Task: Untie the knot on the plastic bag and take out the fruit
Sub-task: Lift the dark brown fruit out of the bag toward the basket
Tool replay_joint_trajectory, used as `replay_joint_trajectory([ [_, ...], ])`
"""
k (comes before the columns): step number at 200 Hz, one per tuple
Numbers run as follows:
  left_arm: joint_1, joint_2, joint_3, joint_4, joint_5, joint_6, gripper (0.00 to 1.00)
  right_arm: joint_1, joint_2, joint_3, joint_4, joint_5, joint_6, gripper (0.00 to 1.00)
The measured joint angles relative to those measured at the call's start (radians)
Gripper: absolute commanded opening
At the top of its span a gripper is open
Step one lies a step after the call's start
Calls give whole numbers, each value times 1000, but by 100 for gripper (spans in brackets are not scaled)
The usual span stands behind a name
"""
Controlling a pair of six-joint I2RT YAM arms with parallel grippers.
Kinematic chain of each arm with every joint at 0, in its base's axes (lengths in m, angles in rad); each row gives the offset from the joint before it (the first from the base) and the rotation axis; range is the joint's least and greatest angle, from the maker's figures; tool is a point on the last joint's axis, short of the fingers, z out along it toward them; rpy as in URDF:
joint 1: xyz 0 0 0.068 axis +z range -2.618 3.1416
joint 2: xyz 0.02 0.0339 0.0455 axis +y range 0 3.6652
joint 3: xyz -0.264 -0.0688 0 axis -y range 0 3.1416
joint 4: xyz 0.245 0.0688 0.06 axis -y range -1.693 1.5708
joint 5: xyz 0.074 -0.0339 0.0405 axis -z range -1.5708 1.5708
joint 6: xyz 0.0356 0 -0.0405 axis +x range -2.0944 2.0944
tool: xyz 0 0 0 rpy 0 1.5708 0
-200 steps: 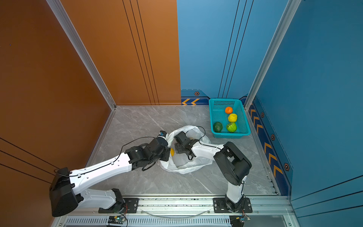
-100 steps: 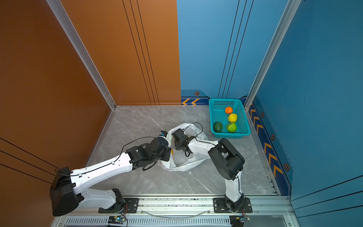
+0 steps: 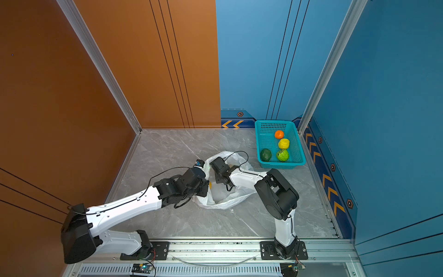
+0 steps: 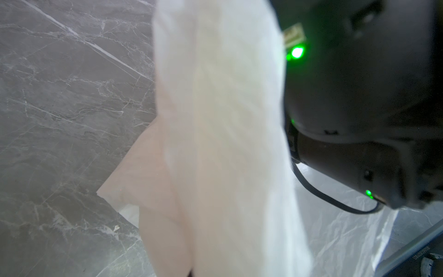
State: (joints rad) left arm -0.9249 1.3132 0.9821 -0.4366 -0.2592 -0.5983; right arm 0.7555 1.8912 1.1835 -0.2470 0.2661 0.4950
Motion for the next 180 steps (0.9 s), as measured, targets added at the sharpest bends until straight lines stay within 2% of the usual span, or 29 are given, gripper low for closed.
replay_joint_trajectory([
  [106, 2, 0, 0, 0, 0, 0, 0, 156, -344, -139, -198, -11, 37, 37],
  [180, 2, 0, 0, 0, 0, 0, 0, 200, -671, -123, -433, -26, 94, 38],
])
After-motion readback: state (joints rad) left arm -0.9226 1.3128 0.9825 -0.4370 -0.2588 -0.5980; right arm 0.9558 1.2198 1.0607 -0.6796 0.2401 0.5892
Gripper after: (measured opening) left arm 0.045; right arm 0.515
